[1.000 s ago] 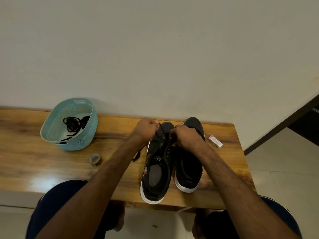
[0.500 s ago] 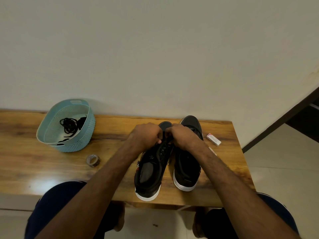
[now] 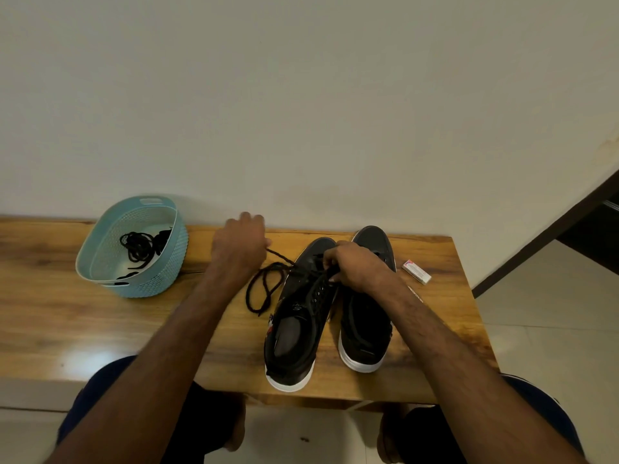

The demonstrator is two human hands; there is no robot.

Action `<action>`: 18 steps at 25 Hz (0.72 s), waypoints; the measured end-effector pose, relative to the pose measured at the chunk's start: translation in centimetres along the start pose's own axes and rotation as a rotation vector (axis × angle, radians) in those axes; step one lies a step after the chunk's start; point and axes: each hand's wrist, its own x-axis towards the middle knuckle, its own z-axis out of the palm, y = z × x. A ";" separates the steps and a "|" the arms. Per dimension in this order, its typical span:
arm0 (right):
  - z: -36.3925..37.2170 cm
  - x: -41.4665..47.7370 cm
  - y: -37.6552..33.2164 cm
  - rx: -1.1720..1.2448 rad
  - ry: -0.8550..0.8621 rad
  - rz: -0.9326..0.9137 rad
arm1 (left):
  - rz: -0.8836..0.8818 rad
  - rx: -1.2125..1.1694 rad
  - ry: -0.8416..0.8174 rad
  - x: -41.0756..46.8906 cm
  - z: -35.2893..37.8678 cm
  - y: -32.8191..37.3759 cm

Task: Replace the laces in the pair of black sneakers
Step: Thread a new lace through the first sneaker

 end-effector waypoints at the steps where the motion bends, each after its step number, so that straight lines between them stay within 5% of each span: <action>1: 0.0 0.1 -0.1 -0.012 0.001 0.000 | 0.104 -0.122 -0.052 -0.4 0.5 1.2; 5: 0.1 0.2 -0.4 -0.054 0.015 -0.005 | 0.305 -0.075 -0.327 -0.9 2.2 4.9; 9: -0.1 0.0 -0.1 -0.034 0.000 0.003 | 0.273 -0.036 -0.231 -0.8 1.4 4.7; 14: -0.5 -0.3 -0.2 -0.046 -0.005 0.001 | -0.195 0.121 0.155 0.9 -1.6 -2.0; 16: -0.6 -0.4 -0.3 -0.038 -0.006 0.002 | -0.415 0.128 0.098 1.4 -2.3 -5.5; 18: -0.6 -0.5 -0.3 -0.049 -0.001 -0.003 | -0.385 0.105 -0.028 1.5 -1.7 -6.5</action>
